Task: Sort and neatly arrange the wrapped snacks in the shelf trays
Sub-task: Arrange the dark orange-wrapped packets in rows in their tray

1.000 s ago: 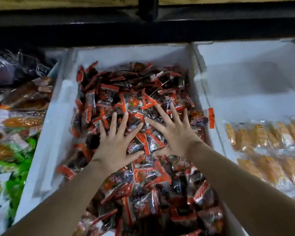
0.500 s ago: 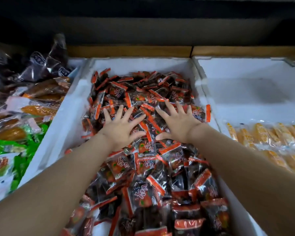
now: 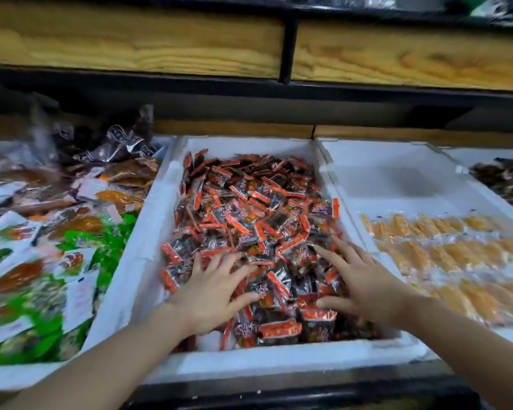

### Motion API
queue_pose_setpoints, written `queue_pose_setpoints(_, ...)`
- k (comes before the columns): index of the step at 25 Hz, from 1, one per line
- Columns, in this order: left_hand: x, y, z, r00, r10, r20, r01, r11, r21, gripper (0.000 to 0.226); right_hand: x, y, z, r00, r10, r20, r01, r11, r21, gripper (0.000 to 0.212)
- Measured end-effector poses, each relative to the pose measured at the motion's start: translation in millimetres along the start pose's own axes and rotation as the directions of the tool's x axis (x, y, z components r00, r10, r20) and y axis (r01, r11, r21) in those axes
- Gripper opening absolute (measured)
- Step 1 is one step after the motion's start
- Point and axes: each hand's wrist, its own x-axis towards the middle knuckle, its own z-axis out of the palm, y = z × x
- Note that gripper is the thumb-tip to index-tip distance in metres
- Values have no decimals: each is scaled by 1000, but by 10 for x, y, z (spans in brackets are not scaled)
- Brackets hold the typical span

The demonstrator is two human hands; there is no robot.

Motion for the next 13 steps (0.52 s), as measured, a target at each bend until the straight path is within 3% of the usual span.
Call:
queue_pose_setpoints(3, -144, 202, 19, 992, 11, 126, 14, 981, -192, 71, -165, -28, 136, 997, 32, 69, -35, 998, 49, 99)
queue_pose_setpoints(6, -95, 351, 83, 983, 72, 167, -30, 970, -240, 74, -112, -90, 161, 995, 22, 98, -23, 1000, 13, 105)
queue_pose_setpoints(13, 455, 191, 242, 996, 87, -24, -81, 981, 173, 98, 385, 49, 144, 994, -36, 100, 58, 972, -228, 120)
